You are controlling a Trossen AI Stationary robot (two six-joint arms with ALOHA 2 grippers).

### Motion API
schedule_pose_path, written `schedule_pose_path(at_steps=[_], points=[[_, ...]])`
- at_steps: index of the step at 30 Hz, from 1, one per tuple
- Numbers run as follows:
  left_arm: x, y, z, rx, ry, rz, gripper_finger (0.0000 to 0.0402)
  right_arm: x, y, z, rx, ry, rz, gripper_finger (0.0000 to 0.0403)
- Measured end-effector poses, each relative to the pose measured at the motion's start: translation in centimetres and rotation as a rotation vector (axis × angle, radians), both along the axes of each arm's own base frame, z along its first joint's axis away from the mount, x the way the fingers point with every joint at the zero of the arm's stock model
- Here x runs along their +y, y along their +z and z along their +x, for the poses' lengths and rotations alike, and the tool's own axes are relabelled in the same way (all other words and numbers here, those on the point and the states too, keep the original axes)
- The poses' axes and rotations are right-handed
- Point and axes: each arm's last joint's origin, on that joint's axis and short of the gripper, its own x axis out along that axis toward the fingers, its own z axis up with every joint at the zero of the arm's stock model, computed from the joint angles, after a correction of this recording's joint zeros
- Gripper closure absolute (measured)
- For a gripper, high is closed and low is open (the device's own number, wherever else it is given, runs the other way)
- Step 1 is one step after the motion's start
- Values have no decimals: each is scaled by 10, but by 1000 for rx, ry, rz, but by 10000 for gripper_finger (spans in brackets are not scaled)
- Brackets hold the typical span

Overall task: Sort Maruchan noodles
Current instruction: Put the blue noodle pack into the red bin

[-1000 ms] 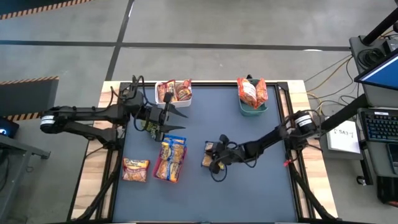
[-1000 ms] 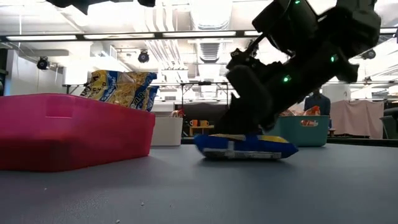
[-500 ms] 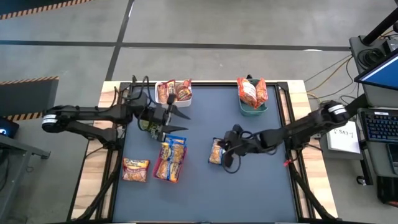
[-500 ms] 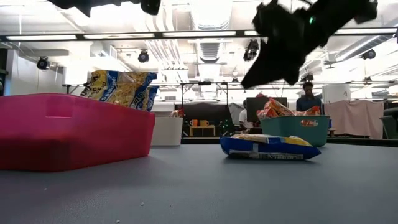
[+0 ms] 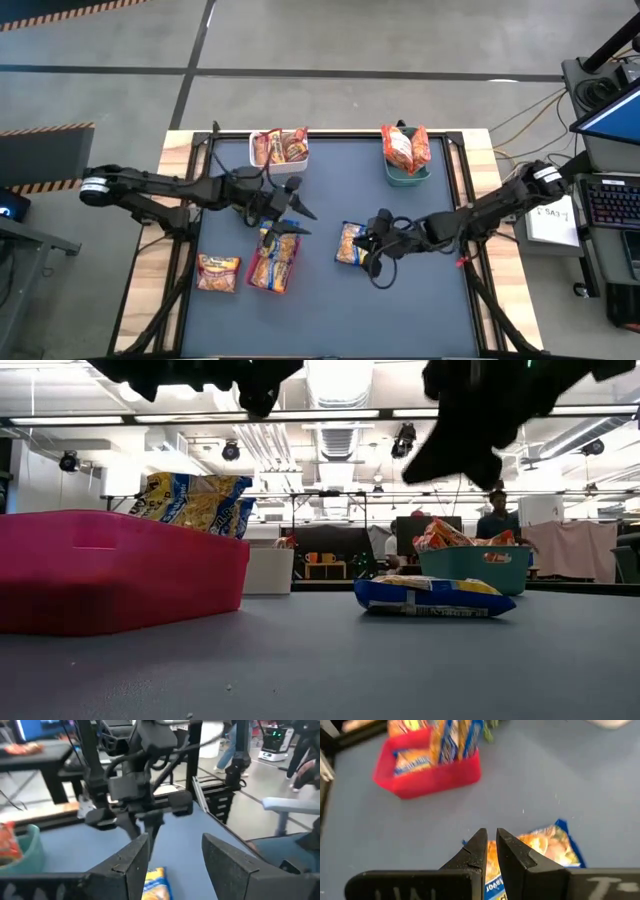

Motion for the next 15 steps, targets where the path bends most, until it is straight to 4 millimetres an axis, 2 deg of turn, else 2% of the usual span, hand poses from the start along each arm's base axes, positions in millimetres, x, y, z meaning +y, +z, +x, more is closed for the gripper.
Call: schedule_pose_path(at_steps=[5,9,15], points=[[-11,-7,9,4,-32,-24,243,0,-37,10,144,-19,-41,371],[-12,-20,17,53,16,-18,251,-7,-69,12,304,-68,-73,371],[-10,-36,30,76,93,0,265,-18,-81,16,356,-124,-110,375]])
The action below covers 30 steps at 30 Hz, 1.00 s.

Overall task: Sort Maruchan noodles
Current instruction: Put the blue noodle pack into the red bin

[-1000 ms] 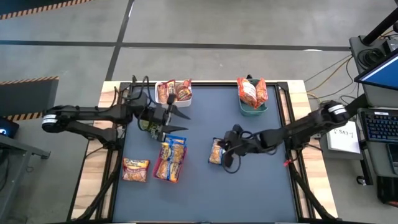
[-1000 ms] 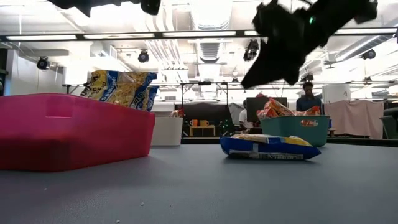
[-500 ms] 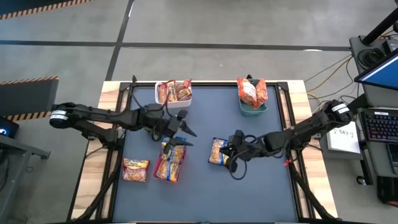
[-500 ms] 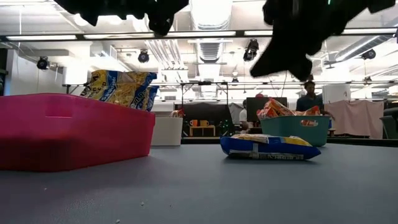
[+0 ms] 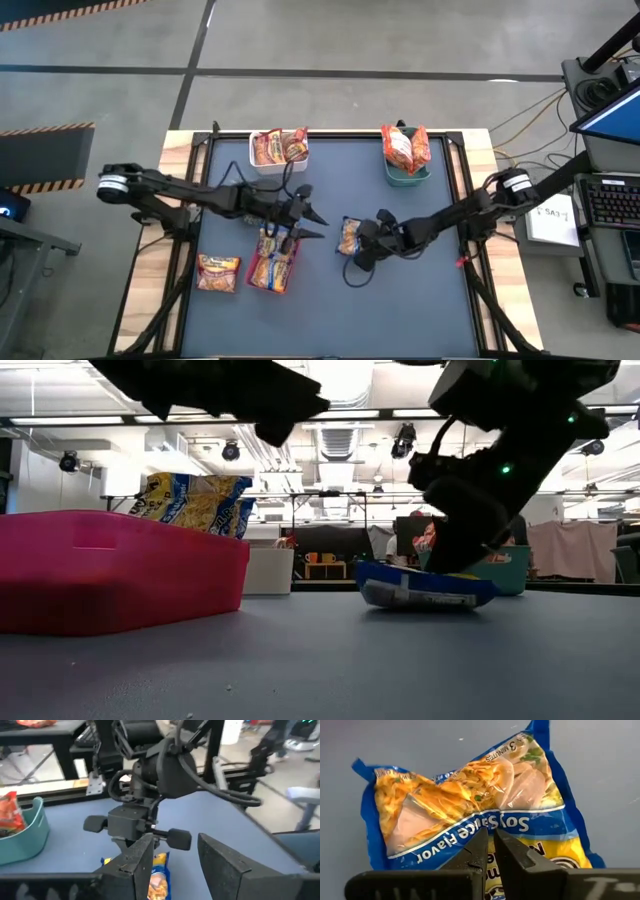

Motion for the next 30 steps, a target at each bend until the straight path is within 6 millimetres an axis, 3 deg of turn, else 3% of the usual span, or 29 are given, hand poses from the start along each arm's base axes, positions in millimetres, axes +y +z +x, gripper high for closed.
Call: schedule_pose_path(at_steps=[4,7,16,24,30], points=[[0,0,16,21,14,26,276,-5,11,-6,19,39,-30,384],[1,-3,30,86,1,72,286,-7,31,-13,-12,53,-27,392],[1,-28,69,209,-33,150,339,-14,68,-55,-32,-55,61,394],[8,-62,93,299,-23,148,383,-22,51,-88,-151,-225,231,394],[10,-86,106,355,-25,146,400,-23,34,-95,-311,-266,360,389]])
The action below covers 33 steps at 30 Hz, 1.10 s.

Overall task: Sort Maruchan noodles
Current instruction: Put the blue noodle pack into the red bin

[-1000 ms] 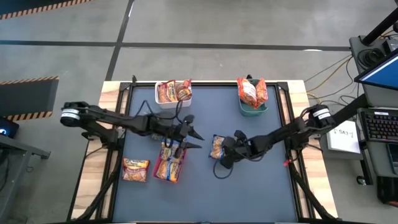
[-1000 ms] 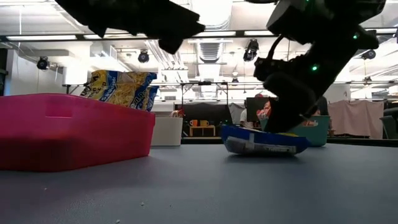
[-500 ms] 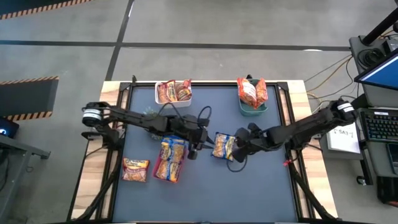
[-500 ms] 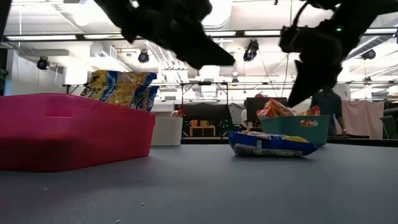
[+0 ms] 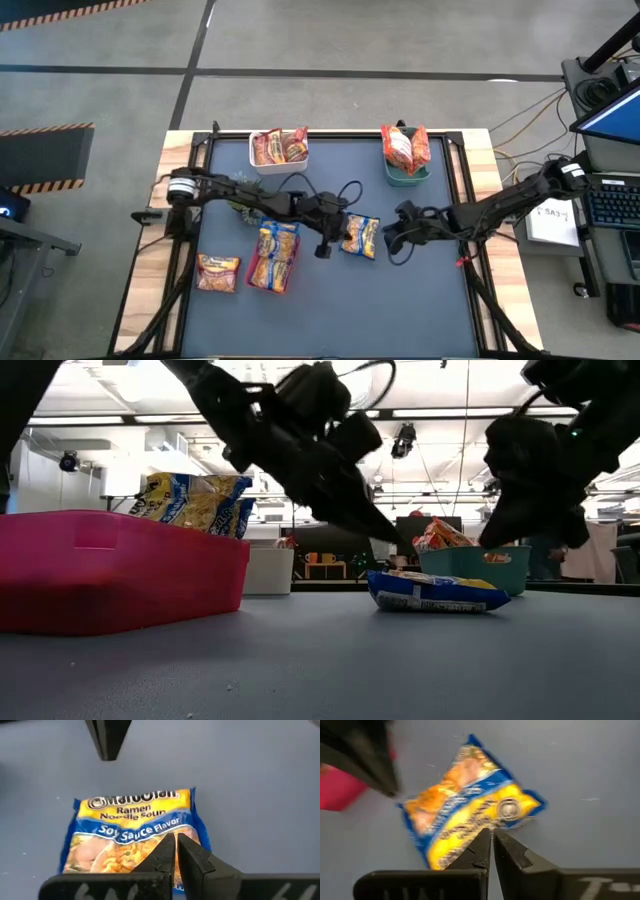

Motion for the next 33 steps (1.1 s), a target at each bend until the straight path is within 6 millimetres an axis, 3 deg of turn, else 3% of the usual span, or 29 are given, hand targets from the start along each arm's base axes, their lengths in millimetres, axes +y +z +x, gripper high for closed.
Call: schedule_pose_path(at_steps=[5,14,21,26,33], points=[[0,-14,6,34,0,0,401,0,-7,-2,-36,-45,83,344],[1,-29,3,113,0,-4,401,-1,-26,-8,-42,-125,181,191],[3,-31,1,129,4,-4,401,1,-33,2,-141,-100,198,95],[4,-33,-1,138,7,-4,401,0,-43,10,-137,-105,178,60],[4,-35,-2,142,10,-4,401,-3,-54,31,-243,-95,165,60]])
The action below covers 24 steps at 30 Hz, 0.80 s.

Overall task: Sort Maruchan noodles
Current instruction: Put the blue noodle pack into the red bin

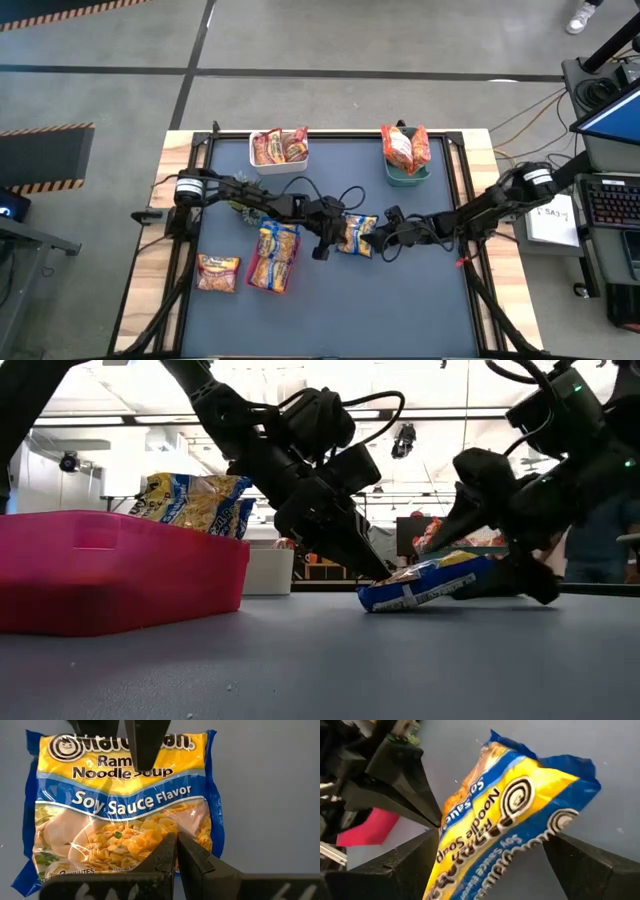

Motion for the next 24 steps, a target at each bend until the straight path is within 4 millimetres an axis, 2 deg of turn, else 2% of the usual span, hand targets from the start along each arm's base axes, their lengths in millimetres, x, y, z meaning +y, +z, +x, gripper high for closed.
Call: schedule_pose_path(at_steps=[7,10,24], points=[[0,0,0,-6,-1,1,401,-2,-12,11,-47,-24,-19,82],[1,0,1,-7,0,1,401,-2,-13,12,-43,-25,-19,108],[1,3,5,-67,27,-20,401,-2,-5,12,-61,-7,-28,318]])
